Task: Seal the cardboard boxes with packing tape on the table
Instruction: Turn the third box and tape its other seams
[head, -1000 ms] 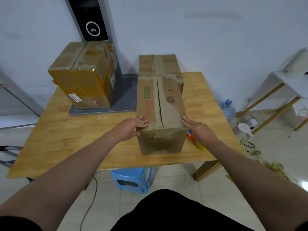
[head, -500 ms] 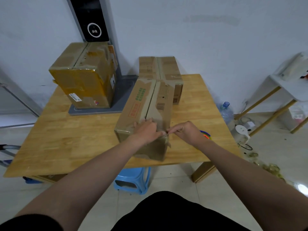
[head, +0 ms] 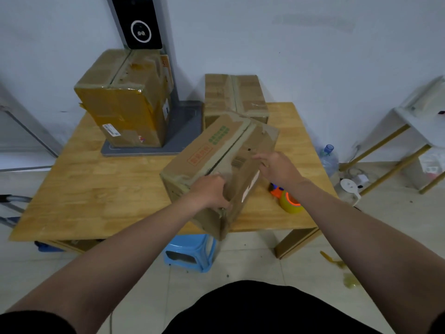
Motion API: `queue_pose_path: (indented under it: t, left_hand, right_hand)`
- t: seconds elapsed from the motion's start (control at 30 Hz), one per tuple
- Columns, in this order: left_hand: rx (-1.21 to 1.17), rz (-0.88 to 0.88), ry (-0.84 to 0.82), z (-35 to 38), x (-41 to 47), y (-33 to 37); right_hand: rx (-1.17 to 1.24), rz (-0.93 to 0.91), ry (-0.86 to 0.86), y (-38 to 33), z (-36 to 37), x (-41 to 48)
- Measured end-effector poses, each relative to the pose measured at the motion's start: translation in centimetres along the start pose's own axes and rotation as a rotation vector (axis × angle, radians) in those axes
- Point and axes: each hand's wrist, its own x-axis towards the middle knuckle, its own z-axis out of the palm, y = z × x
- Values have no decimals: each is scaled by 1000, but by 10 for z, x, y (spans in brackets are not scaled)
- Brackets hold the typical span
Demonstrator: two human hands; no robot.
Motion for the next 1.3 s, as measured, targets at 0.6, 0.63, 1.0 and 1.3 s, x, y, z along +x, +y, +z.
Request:
queue_pose_path:
  t: [0.6, 0.63, 1.0, 1.3]
  left_hand:
    - [-67, -266, 149, -4, -28, -70]
    - [-69, -271, 144, -2, -22, -60]
    - [-180, -98, 25, 1, 27, 30]
    - [-239, -208, -35, -9, 45, 63]
  right_hand:
    - [-4, -92, -250, -20, 9, -17]
    - [29, -59, -252, -19, 6, -19]
    - [318, 61, -165, -3, 1, -45]
    - [99, 123, -110, 22, -9, -37]
